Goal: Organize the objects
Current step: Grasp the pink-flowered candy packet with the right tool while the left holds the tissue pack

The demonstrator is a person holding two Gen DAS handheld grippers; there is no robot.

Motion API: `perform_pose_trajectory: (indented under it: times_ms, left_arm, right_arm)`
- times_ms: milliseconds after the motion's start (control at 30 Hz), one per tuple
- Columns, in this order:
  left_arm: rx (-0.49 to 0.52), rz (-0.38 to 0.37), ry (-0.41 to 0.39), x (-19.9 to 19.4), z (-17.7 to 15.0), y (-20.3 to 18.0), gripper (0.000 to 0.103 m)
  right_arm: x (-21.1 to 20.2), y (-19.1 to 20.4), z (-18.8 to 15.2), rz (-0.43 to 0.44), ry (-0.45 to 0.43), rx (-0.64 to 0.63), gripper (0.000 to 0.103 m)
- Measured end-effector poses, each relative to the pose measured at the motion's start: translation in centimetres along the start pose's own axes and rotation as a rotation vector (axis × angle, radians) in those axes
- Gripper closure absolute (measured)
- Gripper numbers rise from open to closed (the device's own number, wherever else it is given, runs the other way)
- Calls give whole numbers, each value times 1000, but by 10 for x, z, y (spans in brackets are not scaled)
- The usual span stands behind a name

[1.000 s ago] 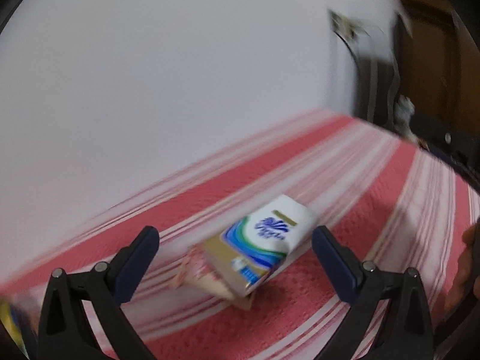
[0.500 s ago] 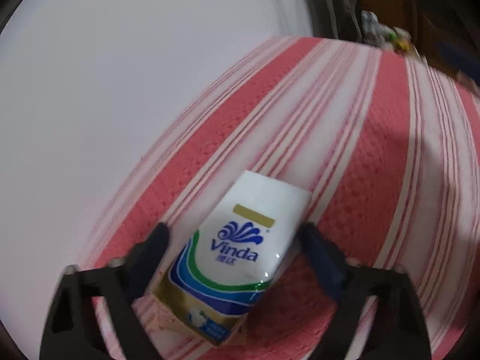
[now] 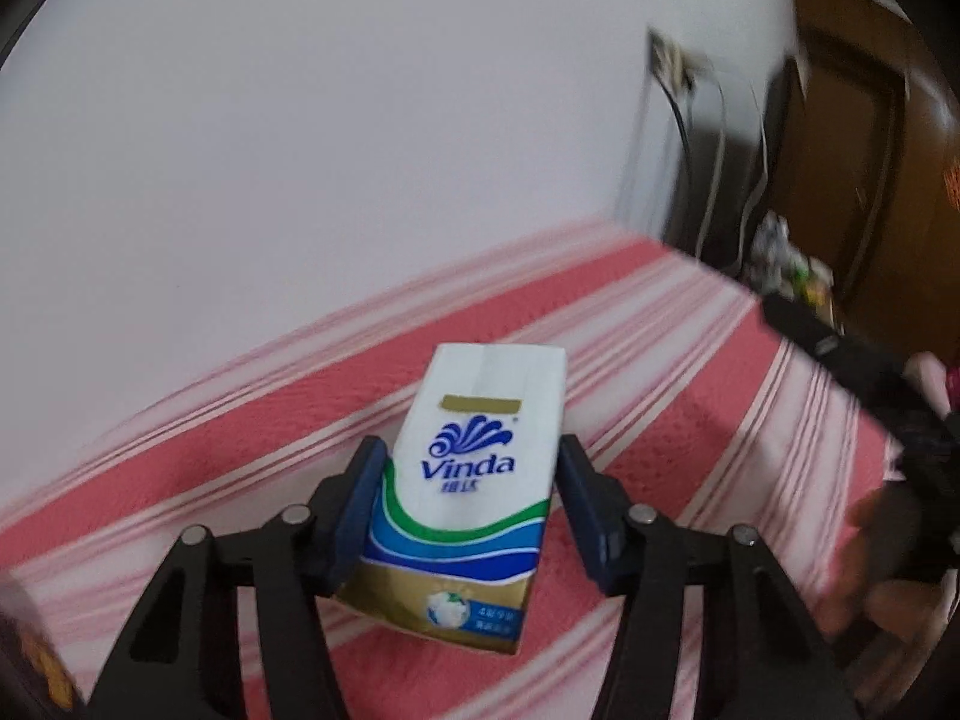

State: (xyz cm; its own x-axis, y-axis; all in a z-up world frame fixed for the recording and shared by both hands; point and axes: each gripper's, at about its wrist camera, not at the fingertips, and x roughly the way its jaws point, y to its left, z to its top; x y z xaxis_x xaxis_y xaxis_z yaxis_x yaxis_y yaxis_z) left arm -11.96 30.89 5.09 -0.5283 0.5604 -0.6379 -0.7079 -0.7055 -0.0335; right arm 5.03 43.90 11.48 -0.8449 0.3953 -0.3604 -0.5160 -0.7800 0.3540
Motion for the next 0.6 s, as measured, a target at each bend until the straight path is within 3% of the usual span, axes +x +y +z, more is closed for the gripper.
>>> perform_pose_trajectory:
  times_ms: [200, 400, 533, 600]
  left_arm:
    - [-173, 110, -108, -70, -30, 28, 46]
    - [-160, 278, -180, -121, -59, 33, 46]
    - [-205, 292, -181, -140, -72, 48, 46]
    - [-213, 312, -177, -148, -77, 55, 46]
  right_arm:
    - [13, 27, -13, 175, 100, -95, 20]
    - [40, 79, -35, 422, 347, -197, 20]
    - [56, 133, -49, 452, 422, -442, 20]
    - [67, 151, -57, 471, 480, -504, 20]
